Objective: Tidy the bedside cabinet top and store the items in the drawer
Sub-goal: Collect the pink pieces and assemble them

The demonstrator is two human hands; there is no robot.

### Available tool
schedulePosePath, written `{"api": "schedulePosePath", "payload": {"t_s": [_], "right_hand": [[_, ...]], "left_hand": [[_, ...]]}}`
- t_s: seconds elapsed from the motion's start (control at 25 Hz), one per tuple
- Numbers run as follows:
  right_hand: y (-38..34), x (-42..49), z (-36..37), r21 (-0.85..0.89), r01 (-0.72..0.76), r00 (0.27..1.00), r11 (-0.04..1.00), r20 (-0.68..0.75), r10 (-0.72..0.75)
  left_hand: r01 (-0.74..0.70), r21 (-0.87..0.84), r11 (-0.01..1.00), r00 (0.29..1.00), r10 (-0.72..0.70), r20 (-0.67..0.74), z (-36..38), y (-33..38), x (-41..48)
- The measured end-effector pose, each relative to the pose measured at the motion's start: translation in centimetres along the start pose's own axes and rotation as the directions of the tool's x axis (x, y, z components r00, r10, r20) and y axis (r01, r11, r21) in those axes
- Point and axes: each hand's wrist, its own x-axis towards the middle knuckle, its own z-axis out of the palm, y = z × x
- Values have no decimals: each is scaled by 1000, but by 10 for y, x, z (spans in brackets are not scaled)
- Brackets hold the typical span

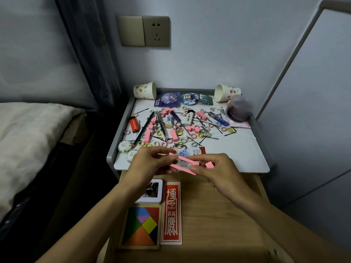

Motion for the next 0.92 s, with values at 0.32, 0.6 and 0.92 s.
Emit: {"api": "schedulePosePath", "payload": {"t_s": [0.32,0.6,0.92], "right_hand": [[2,0,0,-89,24,999,996,24,-22],[0,4,-4,-95,-25,999,995,-46,21],[0,8,-8,52,-88,991,995,-99,93]], "left_hand": [[58,-10,998,998,-58,3,-2,-5,2],[57,20,998,998,-56,-23,0,-2,0],[94,2,996,995,-94,-9,-4,-4,-1]]}}
